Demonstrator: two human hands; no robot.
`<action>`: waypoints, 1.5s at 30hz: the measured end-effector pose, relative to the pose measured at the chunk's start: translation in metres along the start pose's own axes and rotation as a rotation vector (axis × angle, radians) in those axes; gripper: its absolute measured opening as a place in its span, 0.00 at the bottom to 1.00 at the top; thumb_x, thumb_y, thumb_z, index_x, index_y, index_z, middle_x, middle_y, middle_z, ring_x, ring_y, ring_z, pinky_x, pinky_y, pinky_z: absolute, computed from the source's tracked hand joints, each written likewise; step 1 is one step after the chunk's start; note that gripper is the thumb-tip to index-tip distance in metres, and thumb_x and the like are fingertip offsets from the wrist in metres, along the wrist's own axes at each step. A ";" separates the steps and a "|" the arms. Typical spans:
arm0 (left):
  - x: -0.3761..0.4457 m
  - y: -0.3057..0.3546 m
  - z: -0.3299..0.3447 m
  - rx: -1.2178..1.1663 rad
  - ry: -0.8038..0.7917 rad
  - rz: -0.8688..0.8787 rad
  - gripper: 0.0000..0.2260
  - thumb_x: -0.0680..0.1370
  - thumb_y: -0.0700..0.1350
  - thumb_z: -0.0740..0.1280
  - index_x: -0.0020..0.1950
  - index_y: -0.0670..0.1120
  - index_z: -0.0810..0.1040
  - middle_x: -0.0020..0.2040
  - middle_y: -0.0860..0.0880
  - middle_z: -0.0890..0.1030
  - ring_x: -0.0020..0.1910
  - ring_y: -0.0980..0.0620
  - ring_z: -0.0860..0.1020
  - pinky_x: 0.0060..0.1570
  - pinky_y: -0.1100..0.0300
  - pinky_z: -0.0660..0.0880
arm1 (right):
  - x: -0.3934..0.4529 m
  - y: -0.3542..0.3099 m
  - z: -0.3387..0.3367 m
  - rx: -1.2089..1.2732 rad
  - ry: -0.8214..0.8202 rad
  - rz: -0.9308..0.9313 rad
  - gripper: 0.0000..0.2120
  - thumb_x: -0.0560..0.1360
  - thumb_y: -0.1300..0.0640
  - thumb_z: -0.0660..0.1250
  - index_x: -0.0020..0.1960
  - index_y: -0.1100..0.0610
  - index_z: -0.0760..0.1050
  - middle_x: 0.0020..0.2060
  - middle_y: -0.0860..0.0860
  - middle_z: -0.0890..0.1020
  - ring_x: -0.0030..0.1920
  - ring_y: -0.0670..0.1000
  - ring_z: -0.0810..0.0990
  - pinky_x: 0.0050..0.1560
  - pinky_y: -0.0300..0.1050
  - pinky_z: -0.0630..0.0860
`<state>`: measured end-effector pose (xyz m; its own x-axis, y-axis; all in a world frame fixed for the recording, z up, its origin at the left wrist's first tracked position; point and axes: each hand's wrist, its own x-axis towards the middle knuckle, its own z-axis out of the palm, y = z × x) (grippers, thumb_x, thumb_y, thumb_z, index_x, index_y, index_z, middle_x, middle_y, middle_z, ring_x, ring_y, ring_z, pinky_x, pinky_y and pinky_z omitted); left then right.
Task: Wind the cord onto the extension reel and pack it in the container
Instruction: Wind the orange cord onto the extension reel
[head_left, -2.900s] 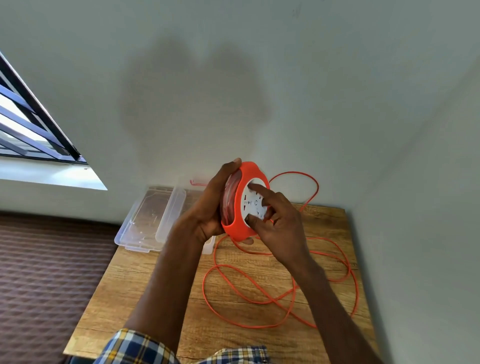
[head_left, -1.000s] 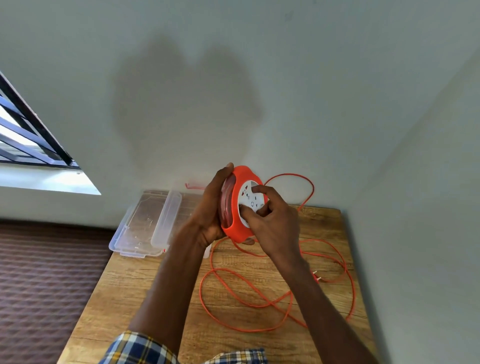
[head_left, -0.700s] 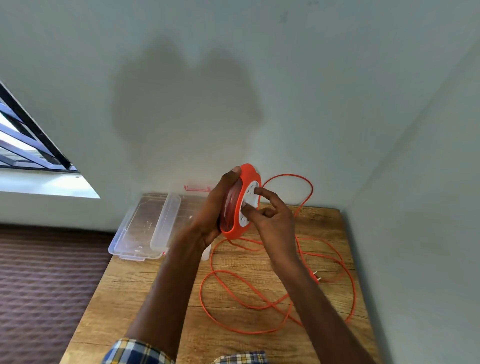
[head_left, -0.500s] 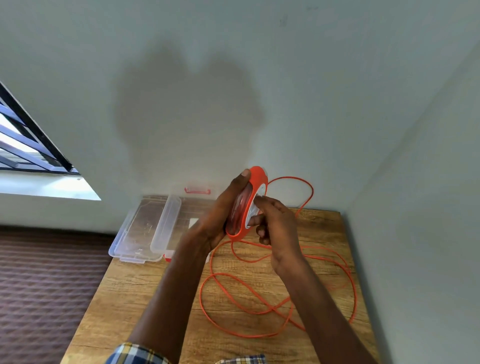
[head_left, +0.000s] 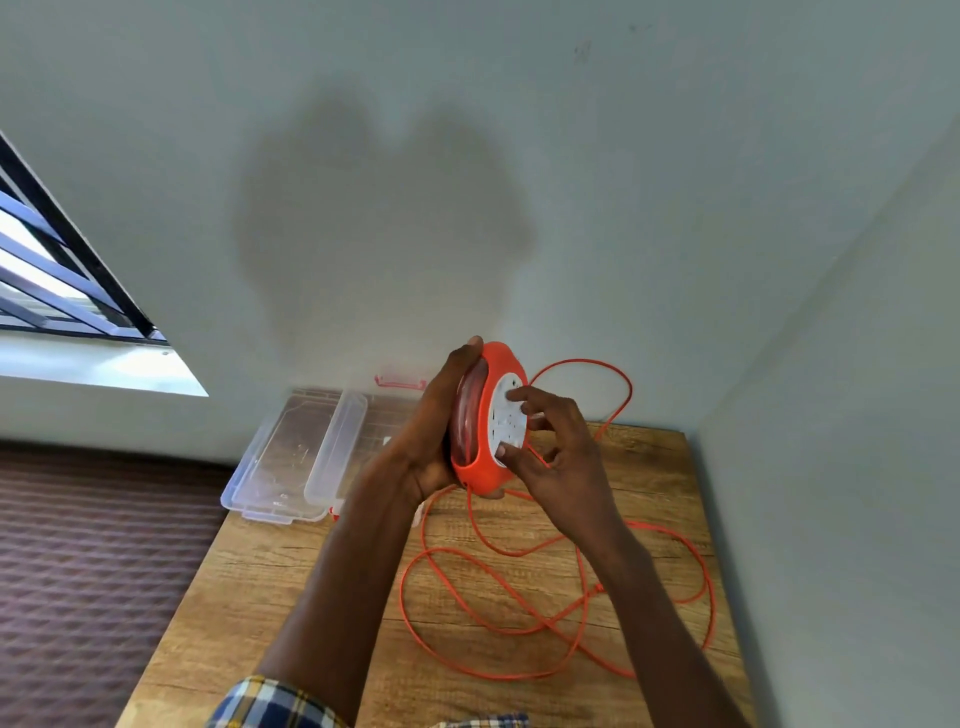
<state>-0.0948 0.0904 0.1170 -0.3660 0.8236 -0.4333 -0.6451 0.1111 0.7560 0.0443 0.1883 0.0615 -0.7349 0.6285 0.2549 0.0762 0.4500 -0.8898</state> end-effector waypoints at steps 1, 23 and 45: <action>0.000 -0.001 -0.001 -0.003 -0.004 0.014 0.33 0.82 0.69 0.60 0.75 0.45 0.77 0.56 0.41 0.88 0.52 0.42 0.87 0.51 0.47 0.83 | 0.001 -0.001 0.001 -0.044 0.023 -0.002 0.28 0.72 0.53 0.79 0.68 0.40 0.73 0.61 0.41 0.77 0.62 0.45 0.77 0.50 0.39 0.78; 0.015 -0.027 -0.038 -0.400 -0.281 0.075 0.34 0.83 0.69 0.58 0.74 0.43 0.79 0.70 0.37 0.81 0.66 0.35 0.82 0.65 0.38 0.79 | 0.001 -0.042 -0.001 -0.535 0.164 -0.139 0.16 0.76 0.43 0.73 0.62 0.42 0.80 0.42 0.42 0.81 0.47 0.48 0.77 0.41 0.44 0.75; 0.022 -0.032 -0.049 -0.280 -0.492 -0.008 0.32 0.85 0.67 0.60 0.77 0.44 0.76 0.72 0.37 0.80 0.72 0.36 0.78 0.71 0.37 0.73 | -0.004 -0.042 0.009 -0.511 0.176 -0.057 0.30 0.67 0.32 0.72 0.67 0.36 0.74 0.48 0.38 0.82 0.44 0.40 0.80 0.36 0.33 0.70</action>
<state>-0.1153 0.0779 0.0591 -0.0482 0.9930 -0.1080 -0.8245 0.0215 0.5654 0.0378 0.1612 0.0946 -0.6271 0.6711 0.3955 0.3898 0.7099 -0.5865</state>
